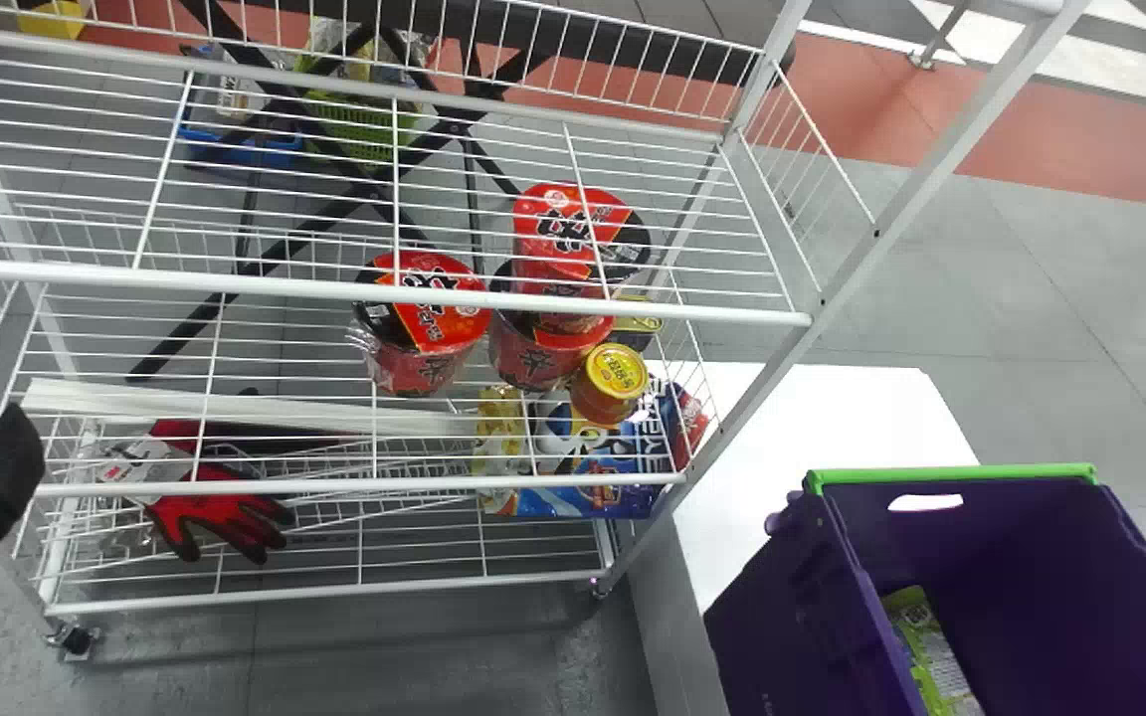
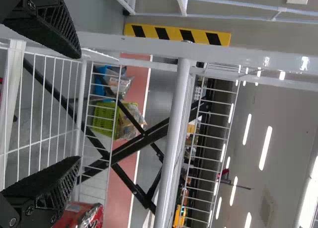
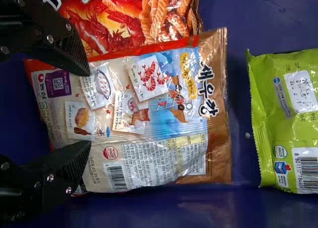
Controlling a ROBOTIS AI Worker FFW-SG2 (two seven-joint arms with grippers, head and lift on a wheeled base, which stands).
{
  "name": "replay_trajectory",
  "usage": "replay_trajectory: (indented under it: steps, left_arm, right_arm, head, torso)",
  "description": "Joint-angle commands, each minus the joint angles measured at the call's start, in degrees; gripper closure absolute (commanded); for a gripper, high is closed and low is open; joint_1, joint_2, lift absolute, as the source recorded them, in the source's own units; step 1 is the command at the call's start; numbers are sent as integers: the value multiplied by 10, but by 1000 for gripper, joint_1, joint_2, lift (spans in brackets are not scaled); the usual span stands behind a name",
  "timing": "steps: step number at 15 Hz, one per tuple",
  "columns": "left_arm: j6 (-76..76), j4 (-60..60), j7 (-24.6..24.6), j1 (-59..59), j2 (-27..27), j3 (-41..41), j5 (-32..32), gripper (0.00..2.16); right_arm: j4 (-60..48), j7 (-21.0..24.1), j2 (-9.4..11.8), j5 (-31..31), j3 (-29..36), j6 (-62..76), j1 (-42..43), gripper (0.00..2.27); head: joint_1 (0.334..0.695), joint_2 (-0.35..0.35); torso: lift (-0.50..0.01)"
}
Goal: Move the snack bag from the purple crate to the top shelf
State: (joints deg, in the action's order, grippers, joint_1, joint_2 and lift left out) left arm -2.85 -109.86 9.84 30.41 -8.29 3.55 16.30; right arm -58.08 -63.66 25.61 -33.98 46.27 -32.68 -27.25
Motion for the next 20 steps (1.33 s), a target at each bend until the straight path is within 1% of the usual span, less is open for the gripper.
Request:
replay_trajectory:
  steps: [1, 3, 5, 8, 9, 13, 17, 20]
  left_arm:
    - [0, 1, 1, 0, -1, 6, 1, 83]
    - [-11, 9, 6, -2, -3, 10, 8, 83]
    - [-14, 27, 15, -12, -5, 15, 16, 83]
    - [-19, 48, 25, -25, -8, 16, 21, 83]
    - [-23, 56, 29, -30, -12, 18, 24, 83]
    - [-32, 69, 32, -40, -16, 19, 29, 83]
    - [-33, 70, 32, -40, -16, 19, 30, 83]
    - [-35, 77, 32, -44, -18, 20, 29, 83]
  right_arm:
    - [6, 0, -1, -1, -3, 4, 2, 407]
    - [15, 14, -5, -7, -8, 7, 3, 407]
    - [19, 20, -13, -11, -8, 13, 5, 407]
    - [33, 39, -16, -12, -8, 23, 6, 407]
    - [33, 41, -21, -11, -7, 28, 6, 407]
    - [34, 58, -32, -7, 0, 51, 6, 410]
    - [35, 77, -38, 6, 13, 97, 6, 410]
    - [46, 86, -38, 7, 14, 104, 13, 410]
  head:
    - [695, -350]
    - [695, -350]
    - [695, -350]
    - [695, -350]
    - [695, -350]
    - [695, -350]
    - [695, -350]
    - [695, -350]
  torso:
    - [-456]
    - [-456]
    - [-456]
    - [-456]
    - [-456]
    - [-456]
    - [-456]
    - [-456]
